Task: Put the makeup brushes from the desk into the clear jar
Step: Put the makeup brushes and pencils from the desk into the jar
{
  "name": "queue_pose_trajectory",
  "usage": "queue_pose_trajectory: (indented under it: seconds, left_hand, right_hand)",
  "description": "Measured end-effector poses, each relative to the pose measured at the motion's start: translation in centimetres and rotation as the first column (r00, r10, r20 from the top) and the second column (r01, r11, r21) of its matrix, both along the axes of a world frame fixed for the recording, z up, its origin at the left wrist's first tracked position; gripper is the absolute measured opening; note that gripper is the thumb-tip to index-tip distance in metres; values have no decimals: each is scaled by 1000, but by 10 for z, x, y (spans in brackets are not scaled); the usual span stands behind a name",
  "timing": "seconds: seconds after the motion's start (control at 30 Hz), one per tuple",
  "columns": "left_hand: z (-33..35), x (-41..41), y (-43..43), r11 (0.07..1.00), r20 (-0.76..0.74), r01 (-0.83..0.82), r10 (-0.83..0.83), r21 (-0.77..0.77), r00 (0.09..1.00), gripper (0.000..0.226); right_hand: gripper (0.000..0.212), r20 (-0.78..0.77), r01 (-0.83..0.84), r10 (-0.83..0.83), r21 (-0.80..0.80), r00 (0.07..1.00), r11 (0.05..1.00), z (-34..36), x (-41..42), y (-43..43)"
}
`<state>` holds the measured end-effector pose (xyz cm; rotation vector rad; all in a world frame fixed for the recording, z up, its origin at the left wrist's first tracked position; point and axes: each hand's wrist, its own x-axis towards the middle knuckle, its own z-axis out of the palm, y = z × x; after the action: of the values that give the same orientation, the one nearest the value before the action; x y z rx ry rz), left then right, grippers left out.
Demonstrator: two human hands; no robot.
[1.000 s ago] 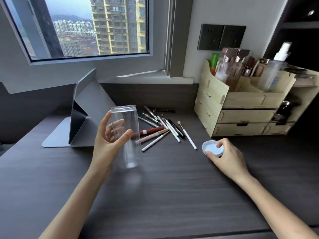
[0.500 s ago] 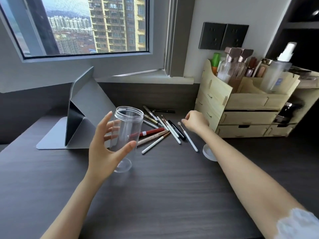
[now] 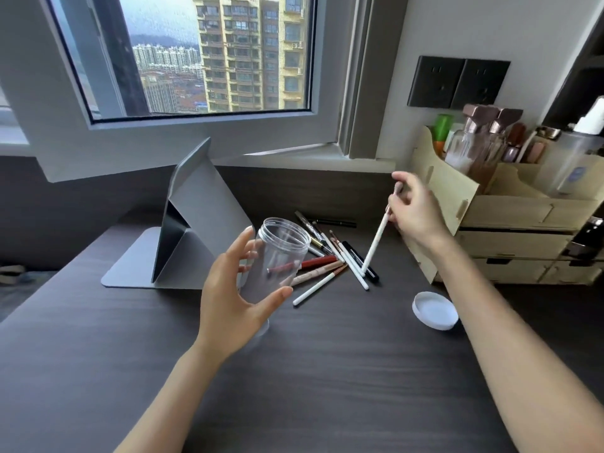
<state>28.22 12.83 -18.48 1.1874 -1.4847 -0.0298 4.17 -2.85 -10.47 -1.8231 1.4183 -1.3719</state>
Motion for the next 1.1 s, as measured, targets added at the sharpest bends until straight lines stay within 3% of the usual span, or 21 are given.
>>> queue_pose_trajectory:
  seconds: [0.03, 0.1, 0.2, 0.27, 0.37, 0.6, 0.67, 0.73, 0.77, 0.8, 0.87, 0.93, 1.0, 1.1]
  left_hand:
    - [0, 0, -1, 1000, 15, -4, 4, 4, 1000, 89]
    - [-1, -2, -3, 1000, 53, -14, 13, 25, 999, 88]
    - [-2, -3, -1, 1000, 119, -14, 11, 25, 993, 85]
    - [-3, -2, 0, 1000, 153, -4, 3, 11, 988, 83]
    - [-3, -2, 2, 1000, 173, -1, 1, 3, 985, 83]
    - [-3, -2, 1, 1000, 211, 1, 4, -27, 977, 81]
    - [-2, -2, 2, 1000, 202, 5, 1, -31, 979, 79]
    - [-1, -1, 3, 1000, 137, 4, 0, -23, 991, 79]
    - [0, 0, 3, 1000, 80, 4, -3, -17, 997, 80]
    - [2, 1, 3, 1000, 14, 6, -6, -11, 1000, 82]
    - [4, 5, 4, 1000, -130, 11, -12, -4, 991, 83]
    - [6, 10, 4, 1000, -285, 23, -20, 8, 958, 82]
    - [5, 17, 3, 999, -414, 43, -31, 20, 910, 82]
    - [5, 24, 1, 999, -509, 47, -30, 21, 860, 84]
  right_hand:
    - [31, 187, -38, 61, -124, 980, 992, 18, 2, 15]
    - [28, 381, -63, 205, -354, 901, 933, 43, 9, 50]
    - [27, 358, -32, 267, -545, 895, 838, 50, 28, 92]
    - [25, 256, -81, 247, -523, 935, 848, 36, 44, 106]
    - [21, 105, -216, 268, -353, 958, 910, 8, 58, 113]
    - [3, -186, -229, 183, -266, 965, 936, -23, 55, 113]
    - [5, -172, -290, 255, -221, 951, 931, -22, 50, 109]
    - [10, -44, -305, 301, -154, 952, 940, -22, 46, 100]
    - [13, -48, -261, 256, -150, 965, 954, -24, 47, 92]
    - [15, -148, -204, 181, -159, 972, 966, -28, 49, 80]
    - [22, -506, -175, 82, -138, 859, 975, -41, 60, 55]
    - [28, -787, -213, 79, -68, 612, 975, -55, 73, 34]
    - [30, -898, -262, 99, -18, 428, 965, -62, 85, 19]
    - [29, -944, -341, 165, 60, 287, 938, -62, 100, 4]
